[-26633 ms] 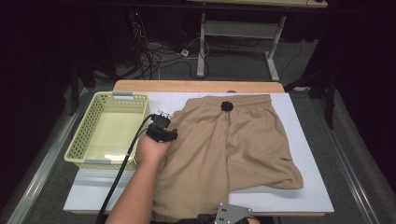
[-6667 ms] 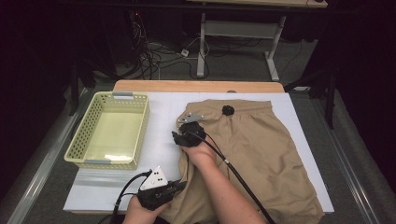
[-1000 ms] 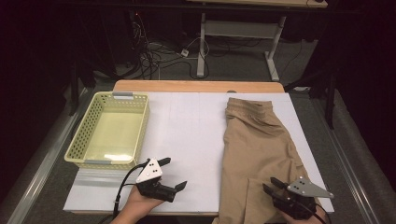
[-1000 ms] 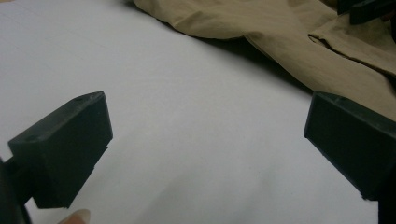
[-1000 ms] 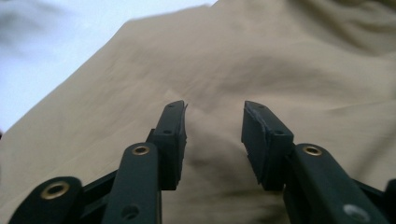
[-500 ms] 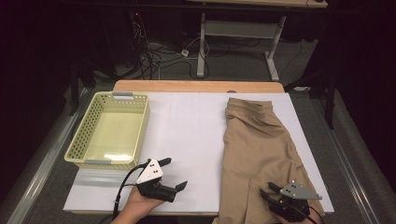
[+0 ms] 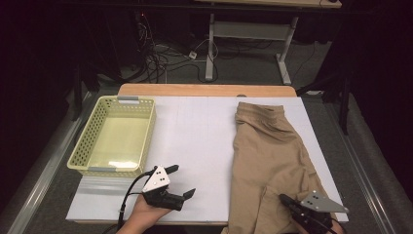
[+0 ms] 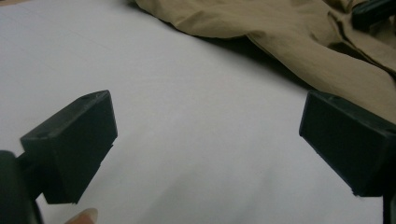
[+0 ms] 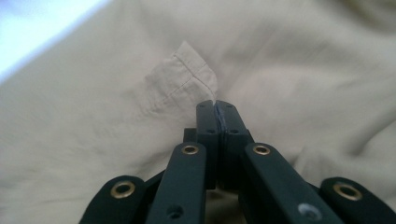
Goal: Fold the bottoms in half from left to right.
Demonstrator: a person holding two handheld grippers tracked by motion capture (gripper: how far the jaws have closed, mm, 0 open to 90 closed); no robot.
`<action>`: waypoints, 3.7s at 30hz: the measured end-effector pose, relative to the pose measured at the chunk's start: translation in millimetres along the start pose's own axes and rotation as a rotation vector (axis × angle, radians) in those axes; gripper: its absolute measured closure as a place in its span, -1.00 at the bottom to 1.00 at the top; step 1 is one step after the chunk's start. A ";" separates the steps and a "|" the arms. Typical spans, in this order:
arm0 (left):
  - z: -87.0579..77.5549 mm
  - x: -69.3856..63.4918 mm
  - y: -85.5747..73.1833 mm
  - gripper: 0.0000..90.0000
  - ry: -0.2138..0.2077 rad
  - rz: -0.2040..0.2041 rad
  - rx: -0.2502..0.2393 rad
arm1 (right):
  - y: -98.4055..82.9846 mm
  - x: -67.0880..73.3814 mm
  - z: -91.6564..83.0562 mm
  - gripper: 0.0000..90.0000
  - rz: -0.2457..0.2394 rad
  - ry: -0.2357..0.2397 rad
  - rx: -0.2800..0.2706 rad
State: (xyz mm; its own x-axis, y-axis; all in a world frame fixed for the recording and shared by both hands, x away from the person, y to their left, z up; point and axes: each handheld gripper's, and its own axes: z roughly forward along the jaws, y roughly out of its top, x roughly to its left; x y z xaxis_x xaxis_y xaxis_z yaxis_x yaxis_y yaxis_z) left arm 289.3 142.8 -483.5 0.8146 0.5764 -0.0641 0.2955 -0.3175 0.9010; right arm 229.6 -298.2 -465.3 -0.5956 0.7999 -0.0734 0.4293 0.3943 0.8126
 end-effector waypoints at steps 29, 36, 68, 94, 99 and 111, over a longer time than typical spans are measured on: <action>0.6 0.8 0.4 -0.92 -0.009 0.000 0.006 | -57.8 -15.2 -91.6 0.43 0.173 -0.111 -0.105; -0.3 0.0 -0.1 -0.92 -0.008 0.004 -0.002 | -16.1 -31.8 -51.5 0.19 0.164 -0.177 -0.069; -0.9 0.0 -0.4 -0.91 -0.020 0.014 -0.005 | -15.6 -116.4 -47.8 0.63 0.323 -0.309 -0.021; -1.3 0.6 -0.6 -0.91 -0.025 0.011 -0.012 | 2.4 13.1 2.4 0.43 0.120 0.042 -0.062; -1.1 0.9 -0.5 -0.91 -0.028 0.010 -0.009 | 7.2 36.7 10.8 0.42 0.061 0.099 -0.048; -0.8 0.6 -0.4 -0.91 -0.027 0.013 -0.005 | 24.9 99.3 37.6 0.56 -0.142 0.211 0.020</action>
State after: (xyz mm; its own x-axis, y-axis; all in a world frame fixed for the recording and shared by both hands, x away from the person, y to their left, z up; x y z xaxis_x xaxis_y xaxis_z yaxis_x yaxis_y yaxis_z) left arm 289.4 143.9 -483.5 0.8315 0.5518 -0.0641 0.2827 -0.3210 0.9039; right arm 206.7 -191.8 -474.2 -0.7786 0.6244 -0.0624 0.3430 0.5068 0.7909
